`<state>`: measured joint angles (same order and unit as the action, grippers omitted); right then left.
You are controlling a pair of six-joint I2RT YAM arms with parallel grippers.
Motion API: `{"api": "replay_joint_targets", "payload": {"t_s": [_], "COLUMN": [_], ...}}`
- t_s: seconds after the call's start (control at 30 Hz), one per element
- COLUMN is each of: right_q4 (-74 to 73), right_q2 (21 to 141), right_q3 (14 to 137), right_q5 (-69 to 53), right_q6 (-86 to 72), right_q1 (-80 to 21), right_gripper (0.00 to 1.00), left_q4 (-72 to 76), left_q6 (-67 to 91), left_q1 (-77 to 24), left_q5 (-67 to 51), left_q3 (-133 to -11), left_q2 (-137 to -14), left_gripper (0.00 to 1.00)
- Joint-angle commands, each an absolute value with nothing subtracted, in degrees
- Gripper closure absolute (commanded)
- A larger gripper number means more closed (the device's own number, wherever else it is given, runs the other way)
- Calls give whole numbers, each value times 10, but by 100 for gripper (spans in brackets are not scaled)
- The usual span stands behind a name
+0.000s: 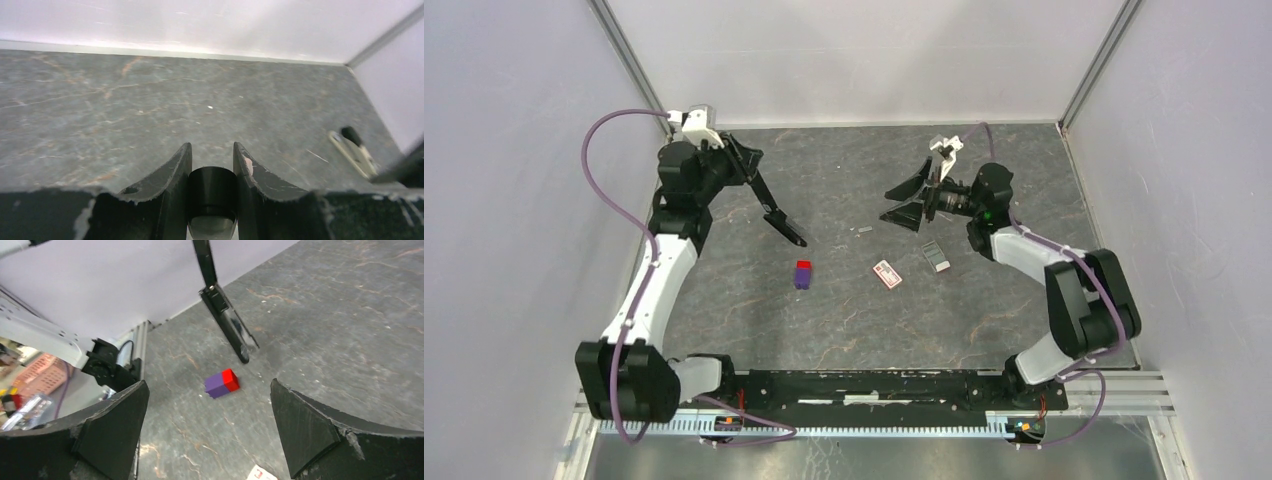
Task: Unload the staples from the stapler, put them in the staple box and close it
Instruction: Unload the staple at the center of the board, then place the stapler at the center of the board.
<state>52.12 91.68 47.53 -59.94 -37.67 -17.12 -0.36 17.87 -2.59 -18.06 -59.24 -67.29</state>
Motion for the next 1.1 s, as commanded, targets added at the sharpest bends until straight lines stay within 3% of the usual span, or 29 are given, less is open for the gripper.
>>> {"api": "replay_joint_targets", "payload": {"t_s": [0.0,0.23,0.63,0.97,1.07], "right_q4": [311,143,141,139,139], "right_q2": [849,782,760,765,763], "right_q3": [475,458,429,426,428], "right_q5": [-607,-602,-622,-650,-661], "right_q6": [-172,-17,15,15,11], "right_q1": [-167,-165,-148,-145,-145], "right_gripper": [2,2,2,2,2], "left_q4": [132,205,283,231,180], "left_q6": [129,96,-35,-67,-108], "left_q1": [-20,-18,-18,-21,-20], "left_q5": [-86,-64,-75,-147,-139], "left_q3": [-606,-659,-527,-387,-380], "left_q2": [-728,-816,-824,-637,-640], "left_gripper": [98,98,98,98,98]}}
